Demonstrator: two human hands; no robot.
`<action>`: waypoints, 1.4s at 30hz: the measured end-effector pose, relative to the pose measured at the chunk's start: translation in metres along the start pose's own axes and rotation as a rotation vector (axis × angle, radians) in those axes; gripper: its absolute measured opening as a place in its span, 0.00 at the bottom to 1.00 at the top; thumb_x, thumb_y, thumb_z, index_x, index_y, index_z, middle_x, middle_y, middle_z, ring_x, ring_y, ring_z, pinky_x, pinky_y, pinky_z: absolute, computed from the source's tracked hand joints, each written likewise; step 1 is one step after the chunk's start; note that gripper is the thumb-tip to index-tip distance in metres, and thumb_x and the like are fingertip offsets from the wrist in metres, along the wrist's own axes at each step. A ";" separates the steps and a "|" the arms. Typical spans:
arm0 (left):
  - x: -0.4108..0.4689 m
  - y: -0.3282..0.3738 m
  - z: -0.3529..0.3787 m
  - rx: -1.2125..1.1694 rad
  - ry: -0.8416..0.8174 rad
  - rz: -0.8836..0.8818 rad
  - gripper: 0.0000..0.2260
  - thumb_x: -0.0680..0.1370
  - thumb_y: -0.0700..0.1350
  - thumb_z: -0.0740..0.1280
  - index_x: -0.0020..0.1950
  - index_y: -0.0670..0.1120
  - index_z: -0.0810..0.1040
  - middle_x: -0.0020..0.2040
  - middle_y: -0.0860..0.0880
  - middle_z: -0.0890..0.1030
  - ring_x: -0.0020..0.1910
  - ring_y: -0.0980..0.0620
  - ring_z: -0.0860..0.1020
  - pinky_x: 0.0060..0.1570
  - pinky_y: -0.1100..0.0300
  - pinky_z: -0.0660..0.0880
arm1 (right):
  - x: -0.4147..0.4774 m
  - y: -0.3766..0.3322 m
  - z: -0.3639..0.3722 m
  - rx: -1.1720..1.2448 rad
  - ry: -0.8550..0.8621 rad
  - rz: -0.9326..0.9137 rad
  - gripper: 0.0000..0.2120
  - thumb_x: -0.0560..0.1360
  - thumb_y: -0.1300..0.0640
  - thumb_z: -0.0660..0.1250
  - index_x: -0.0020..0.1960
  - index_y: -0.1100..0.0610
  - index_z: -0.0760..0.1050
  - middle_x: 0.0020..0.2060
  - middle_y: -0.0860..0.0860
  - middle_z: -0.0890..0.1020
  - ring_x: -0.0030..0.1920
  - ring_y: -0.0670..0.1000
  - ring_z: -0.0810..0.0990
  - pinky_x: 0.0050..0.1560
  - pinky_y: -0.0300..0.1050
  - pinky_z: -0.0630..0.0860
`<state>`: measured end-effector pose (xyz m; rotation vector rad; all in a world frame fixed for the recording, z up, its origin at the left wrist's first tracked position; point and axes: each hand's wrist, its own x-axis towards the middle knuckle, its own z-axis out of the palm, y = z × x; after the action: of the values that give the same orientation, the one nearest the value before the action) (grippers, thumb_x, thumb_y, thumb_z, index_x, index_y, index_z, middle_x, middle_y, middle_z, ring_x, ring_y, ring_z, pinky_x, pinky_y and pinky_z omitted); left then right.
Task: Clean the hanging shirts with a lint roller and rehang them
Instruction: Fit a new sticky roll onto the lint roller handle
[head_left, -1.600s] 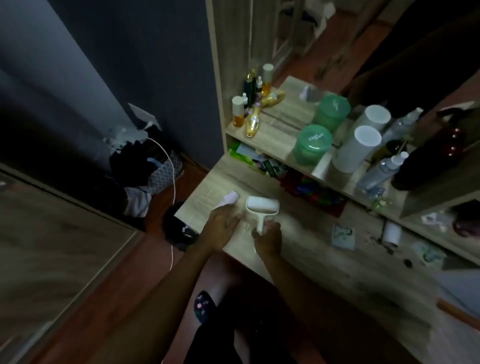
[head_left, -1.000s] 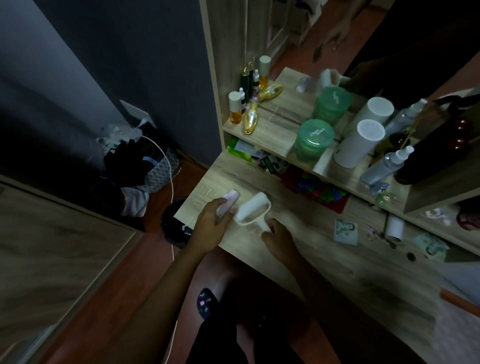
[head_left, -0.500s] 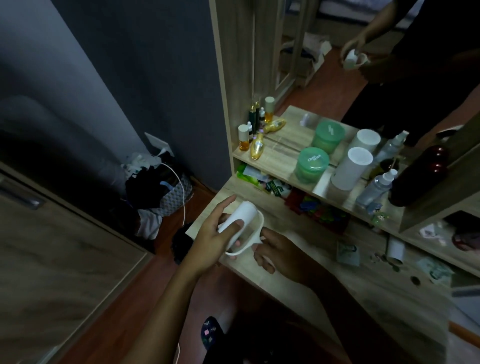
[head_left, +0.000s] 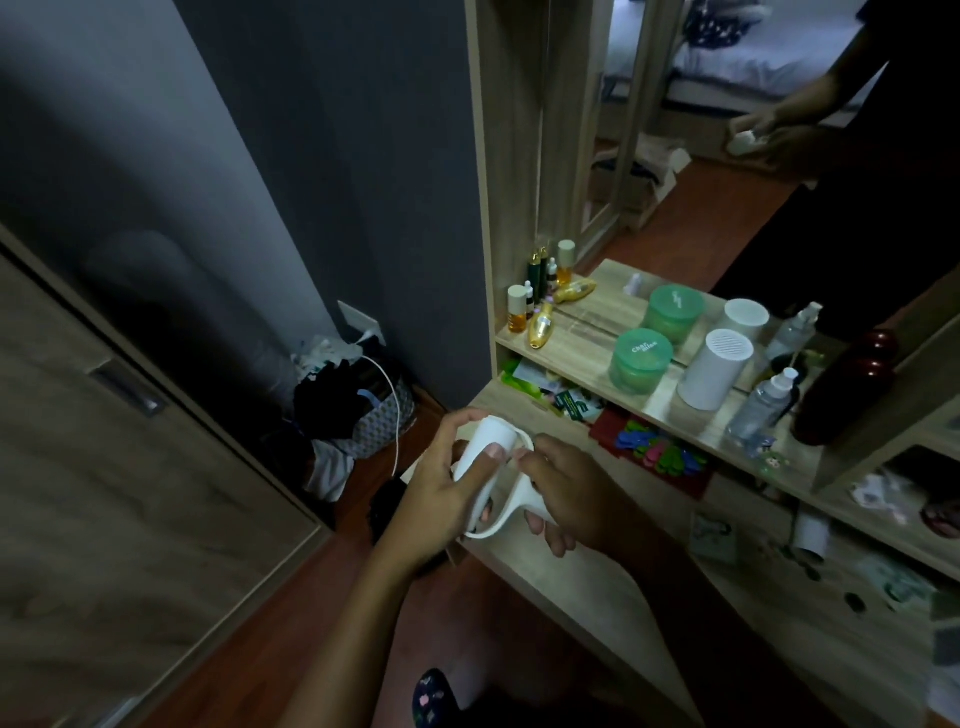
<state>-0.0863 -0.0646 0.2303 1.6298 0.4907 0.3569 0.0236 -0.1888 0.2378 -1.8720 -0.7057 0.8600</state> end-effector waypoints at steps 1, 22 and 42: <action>-0.003 0.000 0.001 -0.014 -0.012 -0.014 0.13 0.81 0.46 0.65 0.64 0.53 0.70 0.41 0.38 0.81 0.26 0.46 0.76 0.26 0.55 0.74 | -0.002 -0.001 0.002 -0.016 0.005 0.018 0.12 0.79 0.50 0.57 0.42 0.56 0.72 0.26 0.62 0.78 0.21 0.60 0.76 0.23 0.46 0.71; -0.022 -0.017 0.005 0.008 0.041 -0.111 0.09 0.81 0.47 0.65 0.61 0.55 0.72 0.38 0.39 0.79 0.25 0.47 0.76 0.23 0.58 0.73 | -0.006 0.006 0.029 -0.250 0.176 0.015 0.17 0.82 0.54 0.52 0.43 0.61 0.74 0.26 0.55 0.78 0.22 0.52 0.80 0.19 0.41 0.72; 0.041 -0.016 0.020 0.075 0.020 -0.034 0.12 0.80 0.51 0.65 0.63 0.56 0.72 0.46 0.39 0.78 0.29 0.47 0.77 0.28 0.55 0.75 | 0.029 0.033 0.007 -0.788 0.289 -0.109 0.23 0.51 0.58 0.84 0.41 0.63 0.80 0.32 0.58 0.81 0.31 0.55 0.81 0.32 0.44 0.78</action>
<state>-0.0431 -0.0597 0.2097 1.6902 0.5519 0.3327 0.0383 -0.1765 0.1979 -2.5446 -1.0420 0.2187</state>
